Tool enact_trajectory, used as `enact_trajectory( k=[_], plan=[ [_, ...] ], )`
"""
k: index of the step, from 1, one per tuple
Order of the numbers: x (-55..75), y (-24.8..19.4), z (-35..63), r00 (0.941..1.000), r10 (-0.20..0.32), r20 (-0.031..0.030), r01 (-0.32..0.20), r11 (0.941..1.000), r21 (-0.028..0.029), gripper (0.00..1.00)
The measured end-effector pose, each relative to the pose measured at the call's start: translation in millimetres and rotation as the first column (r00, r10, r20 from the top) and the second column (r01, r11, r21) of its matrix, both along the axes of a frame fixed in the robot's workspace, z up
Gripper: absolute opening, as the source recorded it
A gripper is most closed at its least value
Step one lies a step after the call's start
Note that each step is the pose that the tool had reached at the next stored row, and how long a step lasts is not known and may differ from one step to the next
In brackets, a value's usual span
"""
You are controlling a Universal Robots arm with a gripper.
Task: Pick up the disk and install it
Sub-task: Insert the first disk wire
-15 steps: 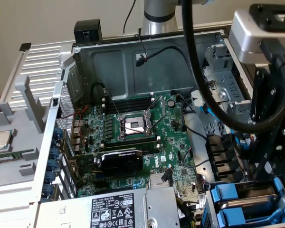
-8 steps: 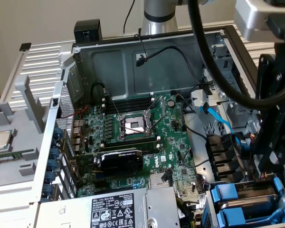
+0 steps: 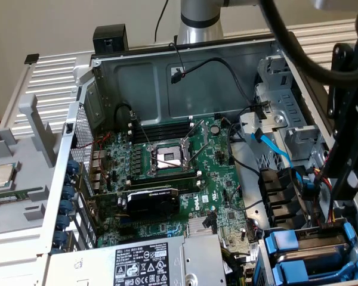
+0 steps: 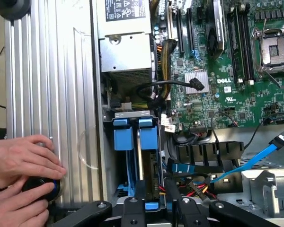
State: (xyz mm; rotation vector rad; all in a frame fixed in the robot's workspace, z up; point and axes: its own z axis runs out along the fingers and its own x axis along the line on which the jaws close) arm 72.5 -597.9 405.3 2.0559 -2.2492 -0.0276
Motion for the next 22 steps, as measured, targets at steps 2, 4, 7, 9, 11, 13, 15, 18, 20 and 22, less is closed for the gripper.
enact_trajectory(
  k=[2,4,7,9,11,13,15,18,20,22],
  plan=[
    [-0.8,0.2,5.6,1.0,0.0,0.0004,0.0,1.0,-0.0018,0.31],
    [-2.1,0.4,10.3,1.0,-0.001,0.0008,0.001,1.0,-0.0041,0.31],
    [-4.2,1.4,13.6,1.0,0.0,0.0016,0.0,1.0,-0.0099,0.31],
    [-5.6,2.9,13.9,1.0,-0.001,0.0024,0.001,0.9999,-0.015,0.31],
    [-6.9,5.1,13.8,1.0,0.0,0.0028,0.001,0.9998,-0.0205,0.31],
    [-7.4,7.4,13.8,1.0,0.0,0.0029,0.001,0.9997,-0.0242,0.31],
    [-7.4,7.5,13.9,1.0,0.0,0.0029,0.0,0.9997,-0.0246,0.31],
    [-7.4,7.5,13.9,1.0,0.0,0.0028,0.0,0.9997,-0.0246,0.31],
    [-7.4,7.5,13.9,1.0,0.0,0.0028,0.0,0.9997,-0.0246,0.31],
    [-7.4,7.5,13.9,1.0,0.0,0.0028,0.001,0.9997,-0.0246,0.31]
  ],
)
